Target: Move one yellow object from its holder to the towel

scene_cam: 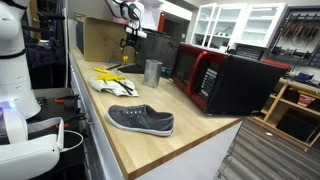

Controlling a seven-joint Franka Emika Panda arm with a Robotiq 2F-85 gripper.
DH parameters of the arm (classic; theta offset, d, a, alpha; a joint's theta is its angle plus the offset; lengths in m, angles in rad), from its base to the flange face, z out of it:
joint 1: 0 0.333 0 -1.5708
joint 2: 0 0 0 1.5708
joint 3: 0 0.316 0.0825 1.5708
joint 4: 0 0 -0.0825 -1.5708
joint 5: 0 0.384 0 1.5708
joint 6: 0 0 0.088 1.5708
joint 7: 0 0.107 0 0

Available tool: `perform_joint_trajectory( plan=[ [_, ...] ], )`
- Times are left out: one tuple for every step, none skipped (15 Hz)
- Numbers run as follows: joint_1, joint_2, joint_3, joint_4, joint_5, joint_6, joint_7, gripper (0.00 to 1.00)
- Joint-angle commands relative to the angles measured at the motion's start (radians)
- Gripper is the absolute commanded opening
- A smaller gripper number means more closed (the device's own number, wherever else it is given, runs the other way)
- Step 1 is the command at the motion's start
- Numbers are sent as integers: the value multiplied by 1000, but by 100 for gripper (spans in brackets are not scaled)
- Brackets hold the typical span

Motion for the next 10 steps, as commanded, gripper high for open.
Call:
perform_joint_trajectory(
  plan=[
    [14, 28, -8, 50, -3, -34, 0, 100],
    [15, 30, -9, 50, -4, -31, 1, 100],
    [17, 34, -10, 51, -7, -24, 7, 100],
    [19, 38, -11, 53, -10, -20, 12, 100],
    [21, 42, -13, 54, -12, -17, 18, 91],
    [23, 45, -14, 56, -13, -17, 22, 72],
    [24, 48, -15, 57, -13, -16, 24, 66],
    [24, 50, -15, 59, -13, -16, 26, 56],
    [24, 52, -15, 60, -13, -17, 26, 49],
    [24, 55, -15, 63, -12, -17, 26, 42]
  ],
)
